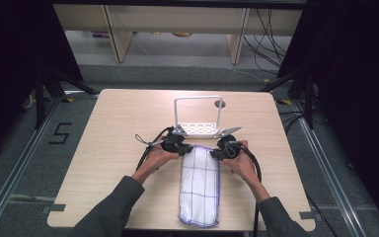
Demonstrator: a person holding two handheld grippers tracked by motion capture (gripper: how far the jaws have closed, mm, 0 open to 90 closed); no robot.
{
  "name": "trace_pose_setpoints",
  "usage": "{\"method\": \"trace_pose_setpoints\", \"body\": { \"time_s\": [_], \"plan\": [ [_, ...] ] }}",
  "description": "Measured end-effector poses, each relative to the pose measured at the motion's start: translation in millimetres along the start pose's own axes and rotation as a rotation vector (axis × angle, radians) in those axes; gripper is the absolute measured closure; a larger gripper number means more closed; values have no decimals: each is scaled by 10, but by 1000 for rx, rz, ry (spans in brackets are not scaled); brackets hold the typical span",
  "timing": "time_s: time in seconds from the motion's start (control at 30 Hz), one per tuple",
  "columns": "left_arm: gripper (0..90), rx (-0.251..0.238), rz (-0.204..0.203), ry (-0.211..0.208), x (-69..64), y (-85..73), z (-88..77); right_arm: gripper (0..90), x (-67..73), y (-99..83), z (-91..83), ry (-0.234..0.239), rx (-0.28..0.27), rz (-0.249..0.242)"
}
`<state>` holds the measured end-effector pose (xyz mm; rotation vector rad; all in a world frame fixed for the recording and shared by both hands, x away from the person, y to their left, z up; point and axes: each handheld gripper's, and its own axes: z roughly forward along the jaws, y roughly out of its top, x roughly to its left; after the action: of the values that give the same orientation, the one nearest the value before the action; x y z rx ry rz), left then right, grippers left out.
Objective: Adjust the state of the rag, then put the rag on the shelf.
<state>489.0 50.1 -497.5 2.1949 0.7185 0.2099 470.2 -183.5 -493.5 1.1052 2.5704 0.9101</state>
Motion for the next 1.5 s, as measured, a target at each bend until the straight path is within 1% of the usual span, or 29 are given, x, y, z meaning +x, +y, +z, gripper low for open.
{"method": "trace_pose_setpoints", "body": {
  "time_s": [0.1,0.13,0.17,0.2,0.27,0.3,0.37,0.4,0.43,0.47,0.5,0.57,0.6,0.63,0.67,0.77,0.8,0.9,0.93,1.0,1.03,1.07,1.1,1.13,1.17,1.2,1.23,1.27,1.5],
  "plan": [
    [836,-20,-17,-3,4,4,-56,849,1,0,-21,3,-43,3],
    [836,-37,-25,-6,-4,4,-68,849,-2,15,-65,10,-36,2],
    [836,-39,-21,-5,-5,4,-88,849,20,25,-96,24,-31,32],
    [836,-41,-19,1,-8,6,-100,850,18,27,-98,10,-56,15],
    [836,-36,-8,-5,-1,12,-135,850,39,51,-151,21,-48,22],
    [836,-34,-5,5,-9,18,-153,850,38,53,-154,19,-55,11],
    [836,-37,-2,10,-18,25,-170,851,59,60,-164,22,-71,25],
    [836,-40,0,5,-22,29,-179,851,56,67,-194,28,-57,21],
    [836,-42,0,9,-33,33,-192,852,53,62,-177,15,-84,7],
    [836,-43,6,14,-40,38,-206,852,55,65,-195,22,-86,6],
    [836,-59,-9,14,-57,43,-218,852,60,72,-231,31,-71,12],
    [836,-57,5,11,-63,55,-262,852,69,73,-254,29,-78,11],
    [836,-60,10,8,-67,63,-287,853,93,82,-328,27,-115,13],
    [836,-79,-17,2,-87,69,-303,853,93,82,-328,27,-115,13],
    [836,-85,-12,4,-109,89,-369,853,123,91,-393,37,-136,-8],
    [836,-94,-8,-2,-130,108,-432,853,158,100,-460,46,-137,-14],
    [836,-87,-2,-5,-153,123,-480,853,180,104,-488,37,-168,-21],
    [836,-77,23,-3,-159,146,-524,853,200,110,-535,48,-150,-35],
    [836,-89,15,0,-181,167,-564,853,234,111,-557,47,-161,-18],
    [836,-89,24,-2,-187,178,-593,853,232,121,-586,56,-148,-24],
    [836,-89,35,-4,-193,188,-622,853,287,121,-609,56,-186,16],
    [836,-99,25,-5,-210,200,-647,853,287,121,-609,56,-186,16],
    [836,-103,18,-10,-218,215,-679,853,267,134,-669,56,-161,-14],
    [836,-113,15,-19,-222,232,-712,853,293,134,-692,65,-177,-8],
    [836,-118,17,-23,-231,253,-751,854,283,144,-732,66,-182,-33],
    [837,-119,19,-21,-248,278,-797,854,295,150,-775,70,-193,-33],
    [837,-122,27,-27,-265,306,-848,854,326,155,-822,82,-197,-14],
    [838,-127,47,-23,-290,337,-904,854,324,168,-872,81,-212,-32],
    [839,-198,98,-25,-448,600,-1324,857,413,314,-1280,72,-313,-84]
  ]
}}
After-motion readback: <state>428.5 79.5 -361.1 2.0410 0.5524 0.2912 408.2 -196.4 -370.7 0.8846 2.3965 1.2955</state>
